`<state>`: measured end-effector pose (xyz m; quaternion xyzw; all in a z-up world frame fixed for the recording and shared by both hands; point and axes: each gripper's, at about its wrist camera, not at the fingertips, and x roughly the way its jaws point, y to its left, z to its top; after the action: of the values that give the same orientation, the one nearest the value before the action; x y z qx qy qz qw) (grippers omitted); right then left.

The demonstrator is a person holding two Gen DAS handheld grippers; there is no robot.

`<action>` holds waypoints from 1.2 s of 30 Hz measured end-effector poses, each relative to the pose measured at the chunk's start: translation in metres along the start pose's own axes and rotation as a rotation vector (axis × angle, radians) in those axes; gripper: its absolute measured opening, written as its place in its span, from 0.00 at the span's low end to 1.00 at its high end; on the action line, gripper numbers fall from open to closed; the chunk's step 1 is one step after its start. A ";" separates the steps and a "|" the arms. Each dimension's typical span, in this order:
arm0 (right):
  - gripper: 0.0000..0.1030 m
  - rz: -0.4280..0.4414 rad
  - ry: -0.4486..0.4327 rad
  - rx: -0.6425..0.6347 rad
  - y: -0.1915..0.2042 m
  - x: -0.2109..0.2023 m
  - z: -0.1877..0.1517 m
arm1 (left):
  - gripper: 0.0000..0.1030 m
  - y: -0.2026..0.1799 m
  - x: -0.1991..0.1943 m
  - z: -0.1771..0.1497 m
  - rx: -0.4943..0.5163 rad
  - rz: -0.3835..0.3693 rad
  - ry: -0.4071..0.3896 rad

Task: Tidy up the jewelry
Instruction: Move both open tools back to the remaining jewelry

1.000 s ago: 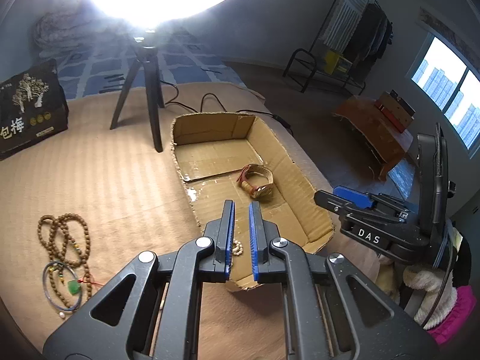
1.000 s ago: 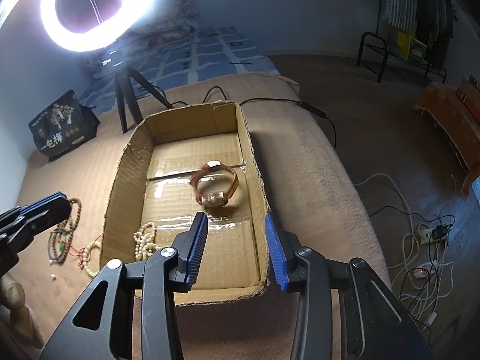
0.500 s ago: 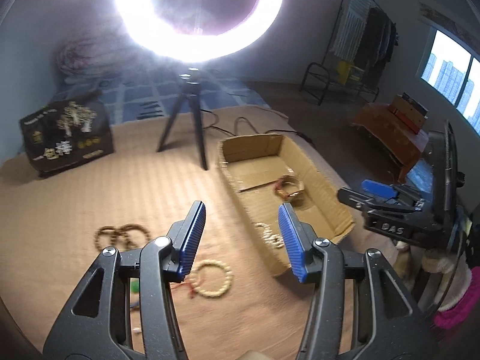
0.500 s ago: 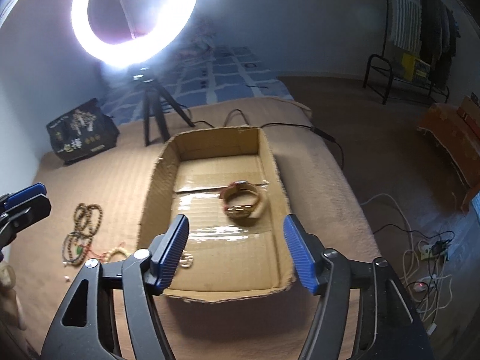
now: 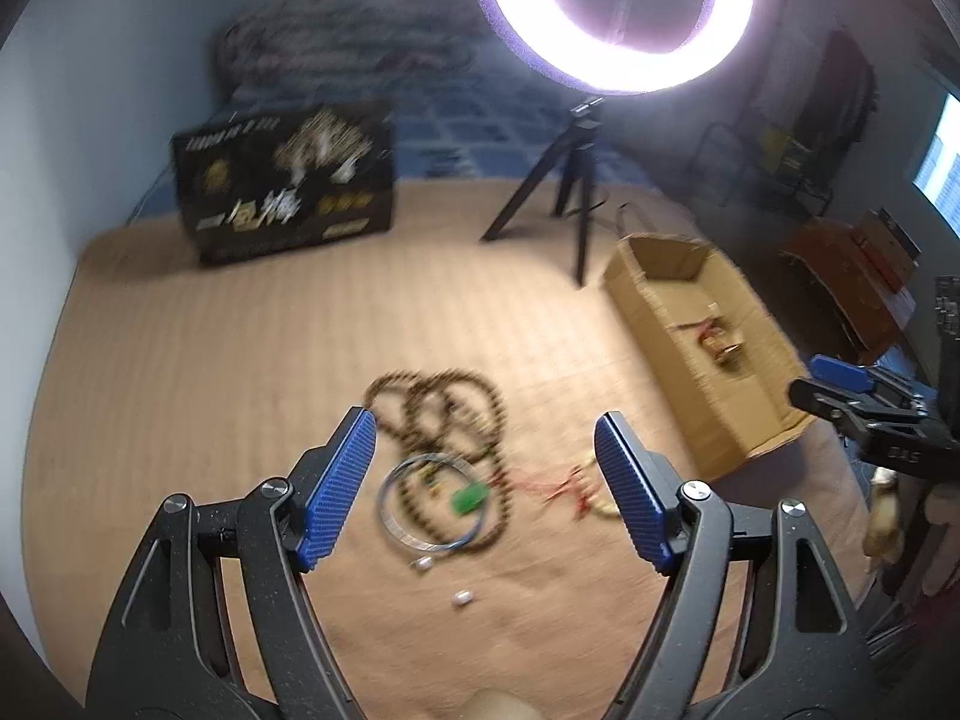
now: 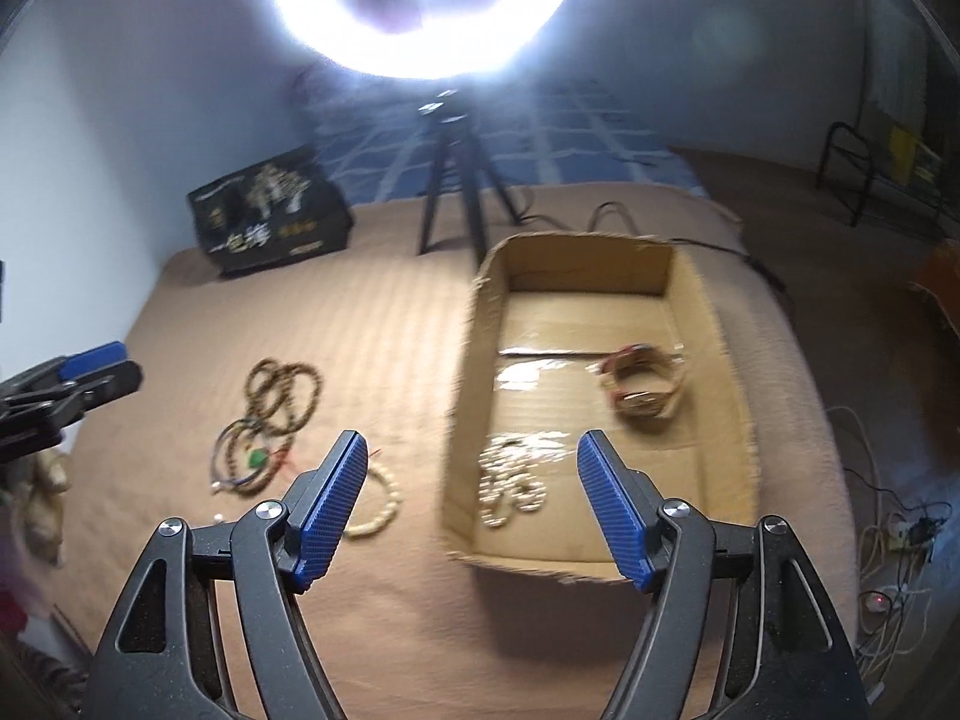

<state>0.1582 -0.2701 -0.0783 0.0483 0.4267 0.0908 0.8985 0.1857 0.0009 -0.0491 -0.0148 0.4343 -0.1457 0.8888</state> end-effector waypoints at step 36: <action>0.39 0.097 0.279 -0.273 0.082 0.093 -0.044 | 0.34 0.074 0.105 -0.050 -0.205 -0.044 0.273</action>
<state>0.1717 -0.1702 -0.1628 -0.0663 0.5279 0.1968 0.8235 0.2259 0.0481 -0.1716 -0.0950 0.5633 -0.1207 0.8119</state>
